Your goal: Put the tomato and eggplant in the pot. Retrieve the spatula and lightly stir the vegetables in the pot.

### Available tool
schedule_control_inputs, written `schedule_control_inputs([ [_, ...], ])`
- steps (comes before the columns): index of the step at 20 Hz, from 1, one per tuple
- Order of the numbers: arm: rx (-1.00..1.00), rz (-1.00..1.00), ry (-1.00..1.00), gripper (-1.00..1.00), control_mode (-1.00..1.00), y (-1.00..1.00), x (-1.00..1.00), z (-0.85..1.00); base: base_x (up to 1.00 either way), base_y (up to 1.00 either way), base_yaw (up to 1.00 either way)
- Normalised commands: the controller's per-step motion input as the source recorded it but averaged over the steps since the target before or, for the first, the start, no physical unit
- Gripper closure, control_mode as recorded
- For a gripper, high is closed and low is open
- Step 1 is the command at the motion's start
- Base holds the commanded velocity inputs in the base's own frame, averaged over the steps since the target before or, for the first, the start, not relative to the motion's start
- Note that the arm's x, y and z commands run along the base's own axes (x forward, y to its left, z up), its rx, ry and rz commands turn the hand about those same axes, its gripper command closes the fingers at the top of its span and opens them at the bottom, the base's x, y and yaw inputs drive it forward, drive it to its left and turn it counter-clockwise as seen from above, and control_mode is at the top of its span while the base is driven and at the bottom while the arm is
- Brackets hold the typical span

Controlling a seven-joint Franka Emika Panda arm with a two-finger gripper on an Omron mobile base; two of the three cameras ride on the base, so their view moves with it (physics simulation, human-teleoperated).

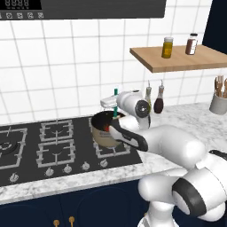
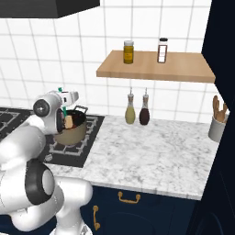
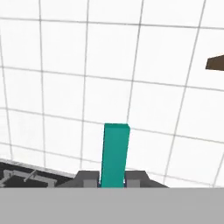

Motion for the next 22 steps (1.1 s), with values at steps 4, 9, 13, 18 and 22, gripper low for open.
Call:
schedule_control_inputs([
  [4, 0.0, 0.0, 0.0, 1.0, -1.0, 0.0, 0.12, -0.65, 0.0, 0.0, 0.0],
  [9, 0.04, 0.0, 0.0, 1.0, -1.0, 0.0, 0.14, -0.74, 0.0, 0.0, 0.0],
  [13, 0.16, 0.05, -0.04, 1.0, -1.0, 0.0, 0.32, -0.43, 0.0, 0.0, 0.0],
  [18, 0.27, 0.06, -0.13, 1.0, -1.0, -0.04, -0.02, 0.28, 0.0, 0.0, 0.0],
  [22, 0.22, -0.02, -0.02, 1.0, -1.0, -0.32, -0.54, 0.93, 0.0, 0.0, 0.0],
])
